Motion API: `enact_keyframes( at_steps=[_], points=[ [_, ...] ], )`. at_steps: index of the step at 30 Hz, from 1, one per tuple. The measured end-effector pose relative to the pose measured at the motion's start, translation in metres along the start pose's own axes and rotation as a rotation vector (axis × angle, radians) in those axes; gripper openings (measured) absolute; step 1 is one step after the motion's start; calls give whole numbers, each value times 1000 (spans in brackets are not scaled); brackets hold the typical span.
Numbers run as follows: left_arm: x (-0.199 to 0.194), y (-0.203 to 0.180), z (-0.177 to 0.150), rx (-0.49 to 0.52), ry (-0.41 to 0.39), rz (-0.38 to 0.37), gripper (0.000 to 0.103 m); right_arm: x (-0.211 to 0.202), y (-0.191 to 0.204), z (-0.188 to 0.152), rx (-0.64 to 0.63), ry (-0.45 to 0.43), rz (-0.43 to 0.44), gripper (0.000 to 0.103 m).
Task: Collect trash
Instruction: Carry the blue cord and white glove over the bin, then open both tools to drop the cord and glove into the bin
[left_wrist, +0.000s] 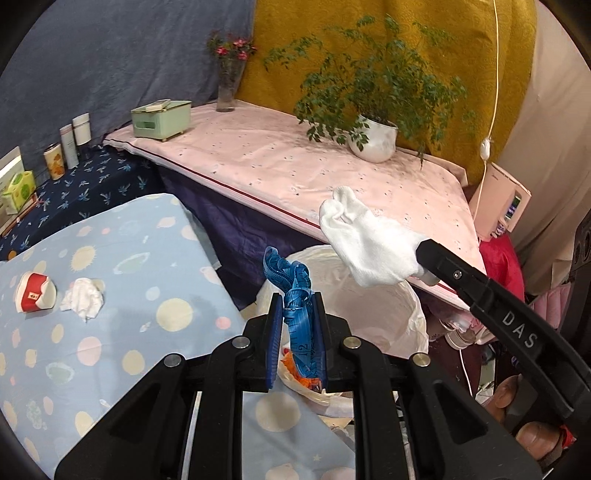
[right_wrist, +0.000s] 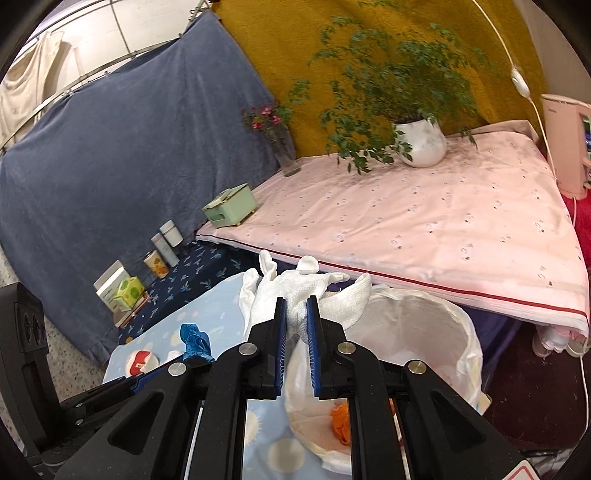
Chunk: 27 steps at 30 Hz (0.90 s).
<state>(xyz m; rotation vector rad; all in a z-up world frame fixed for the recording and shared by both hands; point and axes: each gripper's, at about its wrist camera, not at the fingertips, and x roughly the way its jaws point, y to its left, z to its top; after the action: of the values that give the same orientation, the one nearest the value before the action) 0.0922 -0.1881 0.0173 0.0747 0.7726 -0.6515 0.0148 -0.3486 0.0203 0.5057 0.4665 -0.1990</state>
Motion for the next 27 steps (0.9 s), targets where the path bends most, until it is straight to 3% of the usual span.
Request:
enact_keyframes(
  at_steps=[12, 16, 19, 27],
  points=[
    [30, -28, -4, 42, 52, -33, 17, 4, -36, -8, 45, 16, -38, 12],
    [35, -31, -5, 34, 40, 1, 50, 6, -40, -10, 46, 13, -72, 23],
    [37, -28, -7, 29, 43, 13, 51, 5, -43, -10, 54, 6, -78, 32],
    [33, -14, -8, 5, 39, 34, 51, 7, -32, -10, 36, 13, -68, 34]
  ],
)
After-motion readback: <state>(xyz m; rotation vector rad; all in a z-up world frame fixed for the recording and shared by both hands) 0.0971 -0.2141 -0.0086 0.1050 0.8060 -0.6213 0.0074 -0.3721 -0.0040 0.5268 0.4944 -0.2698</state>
